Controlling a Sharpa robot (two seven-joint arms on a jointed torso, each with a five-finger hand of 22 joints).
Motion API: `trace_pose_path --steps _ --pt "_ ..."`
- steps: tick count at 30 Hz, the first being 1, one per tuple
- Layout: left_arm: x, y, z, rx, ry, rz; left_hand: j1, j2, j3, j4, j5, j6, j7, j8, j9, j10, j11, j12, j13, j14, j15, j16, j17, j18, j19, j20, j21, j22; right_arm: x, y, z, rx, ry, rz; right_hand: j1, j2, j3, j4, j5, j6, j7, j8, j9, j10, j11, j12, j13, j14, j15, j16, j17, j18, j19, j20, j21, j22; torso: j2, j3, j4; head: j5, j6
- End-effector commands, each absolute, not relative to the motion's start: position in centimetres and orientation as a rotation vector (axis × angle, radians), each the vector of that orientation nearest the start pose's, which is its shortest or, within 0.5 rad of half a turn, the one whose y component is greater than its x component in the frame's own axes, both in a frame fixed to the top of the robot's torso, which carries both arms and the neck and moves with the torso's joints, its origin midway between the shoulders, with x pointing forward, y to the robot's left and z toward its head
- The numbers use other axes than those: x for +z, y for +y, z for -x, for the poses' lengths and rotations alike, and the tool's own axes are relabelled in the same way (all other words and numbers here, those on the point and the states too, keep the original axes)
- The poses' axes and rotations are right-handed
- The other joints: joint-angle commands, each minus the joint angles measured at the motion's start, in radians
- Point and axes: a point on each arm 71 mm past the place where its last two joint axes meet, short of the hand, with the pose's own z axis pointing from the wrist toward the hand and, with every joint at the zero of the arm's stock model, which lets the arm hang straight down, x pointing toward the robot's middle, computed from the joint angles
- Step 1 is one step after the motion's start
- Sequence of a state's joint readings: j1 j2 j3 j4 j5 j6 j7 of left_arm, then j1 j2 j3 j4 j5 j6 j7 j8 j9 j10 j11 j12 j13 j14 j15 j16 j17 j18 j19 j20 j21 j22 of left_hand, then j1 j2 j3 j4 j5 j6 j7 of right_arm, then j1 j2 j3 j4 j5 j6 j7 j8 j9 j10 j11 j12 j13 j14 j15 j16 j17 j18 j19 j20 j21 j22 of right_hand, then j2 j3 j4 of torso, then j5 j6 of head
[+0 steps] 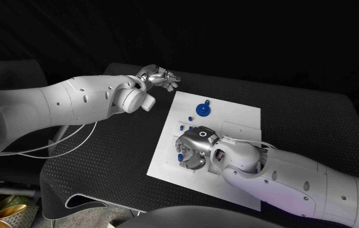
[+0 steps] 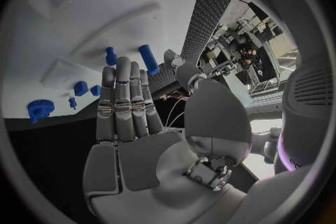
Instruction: Assemble the parts on the task board
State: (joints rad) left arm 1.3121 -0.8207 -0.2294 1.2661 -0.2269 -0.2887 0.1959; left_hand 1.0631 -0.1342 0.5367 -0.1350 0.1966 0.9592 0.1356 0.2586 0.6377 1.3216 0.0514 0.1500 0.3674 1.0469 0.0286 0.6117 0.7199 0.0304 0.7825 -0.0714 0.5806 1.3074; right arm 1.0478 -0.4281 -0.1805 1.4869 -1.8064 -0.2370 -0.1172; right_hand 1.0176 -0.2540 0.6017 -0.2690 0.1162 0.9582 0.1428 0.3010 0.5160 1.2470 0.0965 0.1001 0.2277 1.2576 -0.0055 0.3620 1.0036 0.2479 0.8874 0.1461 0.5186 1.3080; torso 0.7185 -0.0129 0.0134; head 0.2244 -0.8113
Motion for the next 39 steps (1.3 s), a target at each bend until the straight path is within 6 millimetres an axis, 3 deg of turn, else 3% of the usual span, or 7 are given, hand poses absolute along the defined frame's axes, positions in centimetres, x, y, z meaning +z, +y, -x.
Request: trace_pose_path --steps 1,10,17,24,29,35,39 --pt "-20.7 28.2 -52.8 -1.092 1.644 0.953 -0.007 -0.003 0.0 0.005 -0.004 -0.007 -0.001 -0.002 -0.001 -0.008 -0.001 -0.006 0.002 -0.005 0.001 -0.002 -0.001 -0.004 -0.006 0.002 -0.007 0.022 -27.7 -0.2 -38.2 0.919 1.674 0.689 0.001 -0.008 -0.005 0.0 0.005 -0.007 0.001 -0.006 -0.001 -0.005 -0.001 -0.003 0.0 -0.008 0.003 -0.004 0.0 0.014 -0.005 0.0 -0.005 0.019 0.0 0.0001 -0.0004 0.0 0.0" --pt "-20.6 28.1 -52.7 -1.106 1.641 0.944 -0.006 -0.005 -0.001 0.005 -0.005 -0.007 -0.001 -0.002 -0.001 -0.008 -0.001 -0.007 0.002 -0.006 0.001 -0.003 -0.001 -0.004 -0.006 0.002 -0.007 0.022 -23.3 -4.0 -40.5 1.01 1.646 0.461 -0.084 -0.031 -0.097 0.029 -0.005 -0.055 0.02 -0.031 -0.014 -0.051 0.013 -0.025 -0.005 -0.01 0.01 -0.005 0.004 0.014 -0.011 -0.001 -0.006 0.018 -0.001 -0.0001 -0.0036 -0.008 0.018" --pt "-20.6 28.2 -52.9 -1.111 1.634 0.947 -0.007 -0.006 -0.001 0.005 -0.005 -0.007 -0.001 -0.002 -0.001 -0.008 -0.001 -0.007 0.002 -0.006 0.002 -0.003 -0.002 -0.004 -0.006 0.002 -0.007 0.022 -21.6 -8.9 -43.1 0.943 1.785 0.281 -0.065 0.007 -0.102 0.039 -0.047 -0.03 0.009 -0.015 -0.013 -0.021 0.001 -0.007 0.006 -0.003 0.001 -0.003 0.008 0.014 -0.003 -0.007 -0.004 0.017 -0.004 0.0023 -0.0131 -0.026 0.038" --pt "-20.6 27.9 -53.2 -1.144 1.639 0.928 -0.011 -0.02 -0.006 0.017 -0.138 -0.007 -0.001 0.001 -0.004 -0.008 -0.002 -0.007 0.004 -0.006 0.001 -0.002 -0.003 -0.003 -0.007 0.002 -0.01 0.021 -21.7 -15.0 -45.4 0.78 1.951 0.03 -0.051 0.054 -0.122 0.048 -0.066 -0.036 0.012 -0.018 -0.017 0.067 -0.04 0.087 0.068 0.031 -0.022 0.035 0.041 0.014 0.026 -0.016 0.013 0.022 -0.009 0.0055 -0.022 -0.077 0.056" --pt "-20.6 27.8 -53.2 -1.162 1.634 0.915 -0.036 -0.073 -0.035 0.025 -0.144 -0.009 0.0 0.001 -0.004 -0.008 -0.002 -0.008 0.005 -0.008 0.002 -0.002 -0.003 -0.003 -0.009 0.002 -0.012 0.021 -22.5 -17.6 -45.3 0.774 2.062 -0.169 -0.023 0.036 -0.136 0.117 -0.064 -0.045 0.014 -0.014 -0.016 -0.161 -0.053 0.43 0.383 -0.083 -0.034 0.304 0.226 0.011 -0.013 -0.033 0.179 0.022 -0.012 0.012 -0.0284 -0.097 0.06" --pt "-20.9 28.0 -52.9 -1.184 1.648 0.908 -0.056 -0.076 -0.076 0.016 -0.145 -0.011 -0.004 0.002 -0.005 -0.026 0.003 -0.022 0.0 -0.006 0.0 -0.007 -0.006 0.0 -0.009 0.001 -0.015 0.02 -24.1 -20.4 -44.2 0.704 2.171 -0.33 -0.01 0.02 -0.135 0.151 -0.069 -0.064 0.007 -0.021 -0.019 -0.268 -0.054 0.735 0.613 -0.075 -0.058 0.508 0.279 0.014 -0.008 -0.054 0.32 0.025 -0.011 0.0182 -0.0333 -0.112 0.063" --pt "-21.1 28.1 -52.8 -1.186 1.652 0.91 -0.07 -0.073 -0.086 0.023 -0.145 -0.017 -0.009 -0.001 -0.007 -0.034 0.004 -0.033 -0.005 -0.002 0.003 -0.027 -0.019 0.001 -0.009 0.003 -0.018 0.019 -25.4 -21.6 -43.0 0.636 2.272 -0.344 -0.041 0.024 -0.154 0.185 -0.063 -0.03 -0.014 -0.002 -0.011 -0.225 -0.071 0.924 0.729 -0.009 -0.075 0.633 0.314 0.014 0.054 -0.078 0.391 0.026 -0.014 0.0178 -0.0383 -0.117 0.055"
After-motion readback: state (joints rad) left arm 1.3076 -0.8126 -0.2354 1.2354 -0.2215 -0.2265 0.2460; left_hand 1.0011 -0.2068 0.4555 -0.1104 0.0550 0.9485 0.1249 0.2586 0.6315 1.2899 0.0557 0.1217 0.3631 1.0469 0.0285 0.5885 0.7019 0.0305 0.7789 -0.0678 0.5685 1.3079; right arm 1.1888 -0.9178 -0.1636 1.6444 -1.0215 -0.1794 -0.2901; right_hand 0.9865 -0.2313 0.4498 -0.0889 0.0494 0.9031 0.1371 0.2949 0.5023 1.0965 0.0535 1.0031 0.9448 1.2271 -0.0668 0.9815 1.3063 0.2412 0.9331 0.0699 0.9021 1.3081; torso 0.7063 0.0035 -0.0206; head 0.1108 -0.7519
